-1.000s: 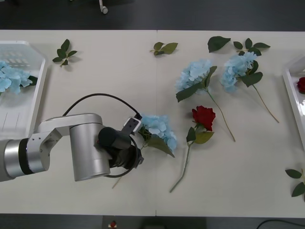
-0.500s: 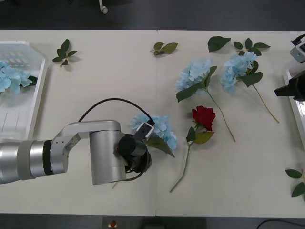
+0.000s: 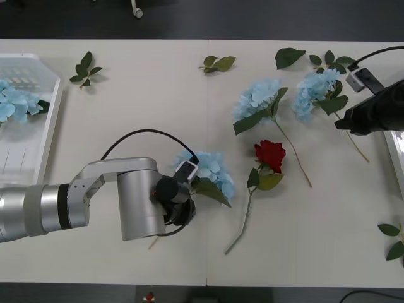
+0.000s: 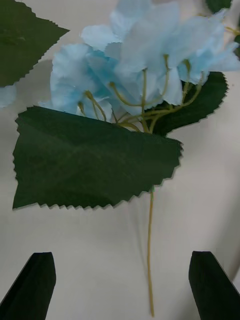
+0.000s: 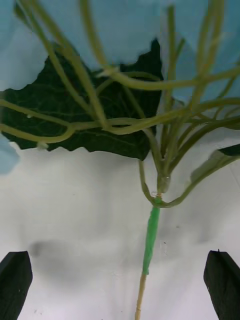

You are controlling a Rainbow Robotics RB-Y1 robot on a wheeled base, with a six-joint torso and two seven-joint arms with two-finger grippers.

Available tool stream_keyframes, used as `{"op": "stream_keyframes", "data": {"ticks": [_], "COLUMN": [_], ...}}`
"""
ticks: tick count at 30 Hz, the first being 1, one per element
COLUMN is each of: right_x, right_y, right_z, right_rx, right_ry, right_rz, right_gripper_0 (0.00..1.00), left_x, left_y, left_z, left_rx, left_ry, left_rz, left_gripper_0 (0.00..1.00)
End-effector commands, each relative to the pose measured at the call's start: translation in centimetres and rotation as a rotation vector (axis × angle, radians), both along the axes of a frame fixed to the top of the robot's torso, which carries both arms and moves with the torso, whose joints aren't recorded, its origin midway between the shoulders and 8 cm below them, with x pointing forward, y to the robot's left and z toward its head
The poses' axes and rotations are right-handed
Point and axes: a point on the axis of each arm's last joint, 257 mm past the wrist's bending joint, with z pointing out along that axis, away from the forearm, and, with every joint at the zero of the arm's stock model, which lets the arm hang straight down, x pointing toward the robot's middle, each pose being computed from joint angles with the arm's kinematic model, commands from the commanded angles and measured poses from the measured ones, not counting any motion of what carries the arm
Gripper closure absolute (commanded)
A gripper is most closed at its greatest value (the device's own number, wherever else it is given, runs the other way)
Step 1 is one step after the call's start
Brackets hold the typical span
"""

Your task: Put the red flowers into the right box and the blue flowers into the left box

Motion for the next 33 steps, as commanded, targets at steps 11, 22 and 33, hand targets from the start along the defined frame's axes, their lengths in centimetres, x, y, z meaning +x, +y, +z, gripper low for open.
{"op": "stream_keyframes", "data": {"ticks": [11, 22, 33], "right_x": [4.9, 5.6, 6.0], "right_y": [2.0, 0.4, -0.7], "right_z": [-0.4, -2.8, -3.4], "right_rx": [0.031, 0.019, -0.007], "right_ry": [-0.038, -0.048, -0.06], "right_rz": [-0.028, -0.057, -0.055], "right_gripper_0": [0.23, 0.23, 0.22], "left_x": [0.5, 1.4, 4.2], "left_y": [-1.3, -1.0, 1.9], "left_z": [0.7, 1.5, 10.4], "left_rx": [-0.004, -0.006, -0.019], "left_ry": [-0.025, -0.058, -0.196], "left_rz": [-0.032, -0.036, -0.022], "left_gripper_0": [1.0, 1.0, 1.0]}}
